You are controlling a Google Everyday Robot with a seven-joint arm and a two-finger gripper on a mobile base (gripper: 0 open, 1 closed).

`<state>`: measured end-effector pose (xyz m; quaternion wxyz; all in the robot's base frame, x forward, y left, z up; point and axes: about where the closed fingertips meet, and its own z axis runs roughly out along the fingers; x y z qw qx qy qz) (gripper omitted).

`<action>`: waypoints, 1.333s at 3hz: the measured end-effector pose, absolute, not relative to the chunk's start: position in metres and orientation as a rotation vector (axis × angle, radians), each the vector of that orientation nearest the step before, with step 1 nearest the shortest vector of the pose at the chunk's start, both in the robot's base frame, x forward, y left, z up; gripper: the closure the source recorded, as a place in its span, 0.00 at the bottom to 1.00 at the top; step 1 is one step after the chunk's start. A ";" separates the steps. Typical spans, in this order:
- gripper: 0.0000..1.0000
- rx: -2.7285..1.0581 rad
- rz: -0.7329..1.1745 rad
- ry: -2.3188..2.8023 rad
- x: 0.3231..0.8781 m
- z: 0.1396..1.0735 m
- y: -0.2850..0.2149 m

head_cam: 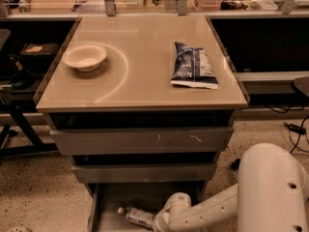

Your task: Pick blue plastic bottle from bottom drawer and place on counter

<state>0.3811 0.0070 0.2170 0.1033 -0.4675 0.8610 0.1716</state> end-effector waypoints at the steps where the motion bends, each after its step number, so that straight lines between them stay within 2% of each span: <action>1: 0.00 -1.366 0.516 2.503 0.393 0.215 0.018; 4: 0.00 -1.366 0.520 2.405 0.445 0.186 0.071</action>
Offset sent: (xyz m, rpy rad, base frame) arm 0.0689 0.0605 -0.0086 0.1176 -0.1216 0.0148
